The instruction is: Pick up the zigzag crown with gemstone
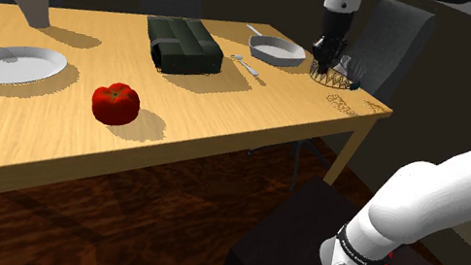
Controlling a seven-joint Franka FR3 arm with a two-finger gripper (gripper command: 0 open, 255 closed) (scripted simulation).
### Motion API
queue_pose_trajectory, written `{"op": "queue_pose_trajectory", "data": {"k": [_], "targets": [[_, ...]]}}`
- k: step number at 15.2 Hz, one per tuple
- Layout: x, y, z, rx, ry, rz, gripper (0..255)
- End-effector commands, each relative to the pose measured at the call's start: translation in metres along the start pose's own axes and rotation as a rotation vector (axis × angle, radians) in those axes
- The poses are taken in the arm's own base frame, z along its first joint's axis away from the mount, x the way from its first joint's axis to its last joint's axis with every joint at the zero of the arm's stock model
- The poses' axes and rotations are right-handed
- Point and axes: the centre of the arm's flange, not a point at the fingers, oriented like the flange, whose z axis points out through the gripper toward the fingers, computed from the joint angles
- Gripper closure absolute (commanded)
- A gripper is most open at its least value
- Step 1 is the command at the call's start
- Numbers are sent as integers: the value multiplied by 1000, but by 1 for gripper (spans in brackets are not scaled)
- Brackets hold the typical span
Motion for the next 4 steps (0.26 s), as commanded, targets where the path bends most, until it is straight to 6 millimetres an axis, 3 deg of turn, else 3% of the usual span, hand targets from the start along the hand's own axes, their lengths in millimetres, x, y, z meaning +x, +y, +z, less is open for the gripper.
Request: {"op": "queue_pose_trajectory", "data": {"k": [1,4], "targets": [[-1,2,-11,0,0,0,255],[-1,3,-17,0,0,0,255]]}}
